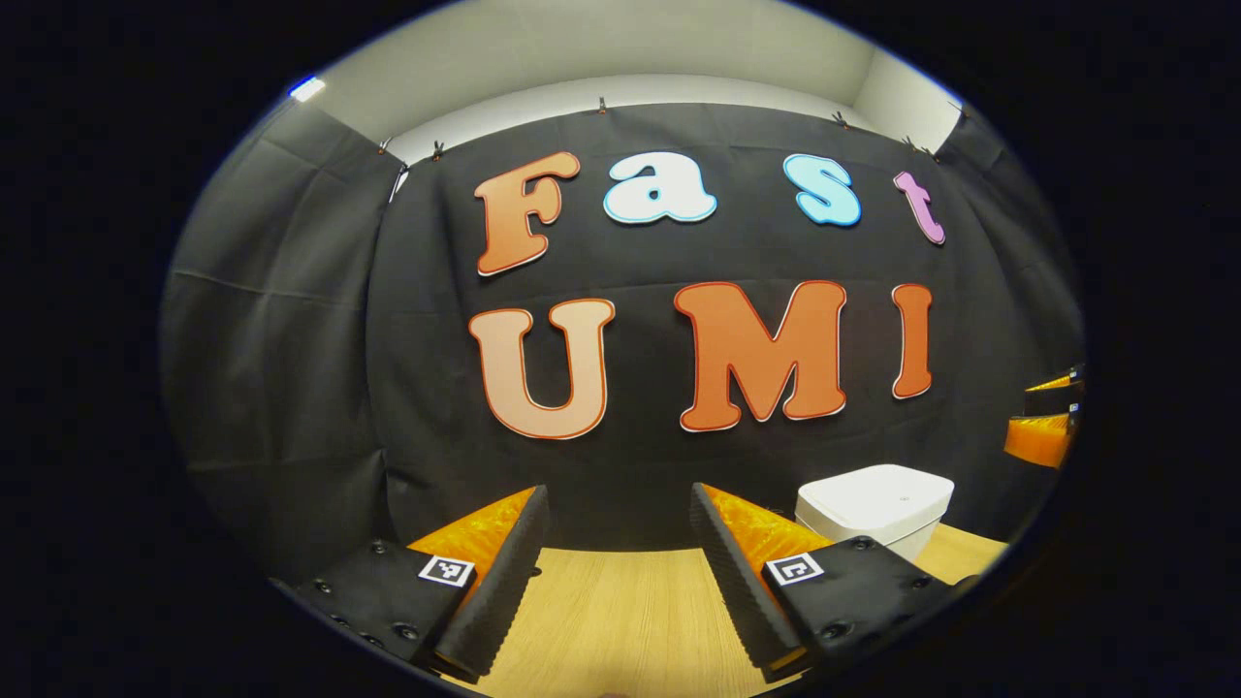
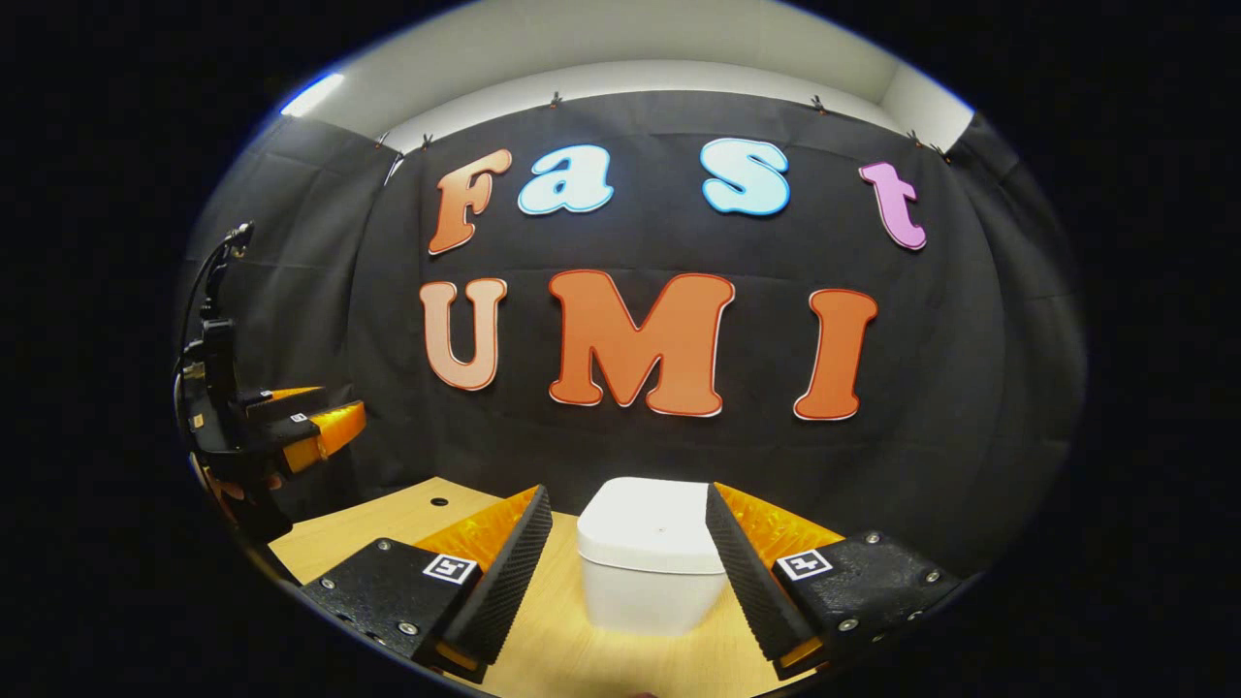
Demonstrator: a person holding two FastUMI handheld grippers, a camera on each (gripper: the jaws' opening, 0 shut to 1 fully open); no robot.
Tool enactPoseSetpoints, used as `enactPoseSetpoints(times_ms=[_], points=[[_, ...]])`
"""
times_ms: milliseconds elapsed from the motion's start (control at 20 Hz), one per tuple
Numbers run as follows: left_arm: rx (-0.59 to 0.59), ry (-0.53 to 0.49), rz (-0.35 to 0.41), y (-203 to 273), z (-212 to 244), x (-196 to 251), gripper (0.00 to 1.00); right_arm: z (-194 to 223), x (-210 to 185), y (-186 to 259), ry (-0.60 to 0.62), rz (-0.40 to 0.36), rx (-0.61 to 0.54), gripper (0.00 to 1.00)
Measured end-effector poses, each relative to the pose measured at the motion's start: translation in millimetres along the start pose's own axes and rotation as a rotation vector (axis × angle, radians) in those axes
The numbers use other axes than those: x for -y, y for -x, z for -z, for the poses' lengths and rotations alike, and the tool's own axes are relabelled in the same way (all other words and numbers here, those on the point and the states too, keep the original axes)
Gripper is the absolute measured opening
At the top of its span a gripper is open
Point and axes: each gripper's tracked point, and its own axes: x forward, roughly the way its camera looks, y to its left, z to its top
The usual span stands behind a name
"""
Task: Press the lid of the desktop garbage bin to open it, pick up the crumpled paper on the desktop and throw it into the bin, then pick up the pop can on the desktop and drop it into the bin, and finally close the garbage bin lid.
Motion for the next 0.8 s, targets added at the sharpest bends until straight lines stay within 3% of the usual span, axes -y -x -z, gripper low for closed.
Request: enactPoseSetpoints(times_ms=[450,800], points=[[-0.025,-0.009,-0.002,15.9,-1.5,126.5,0.94,36.2,140.2,30.0,-0.022,0.072,-0.029,0.96],[-0.036,-0.032,0.066,28.5,6.5,217.2,0.94,67.2,220.7,47.3,-0.046,0.152,-0.075,0.97]])
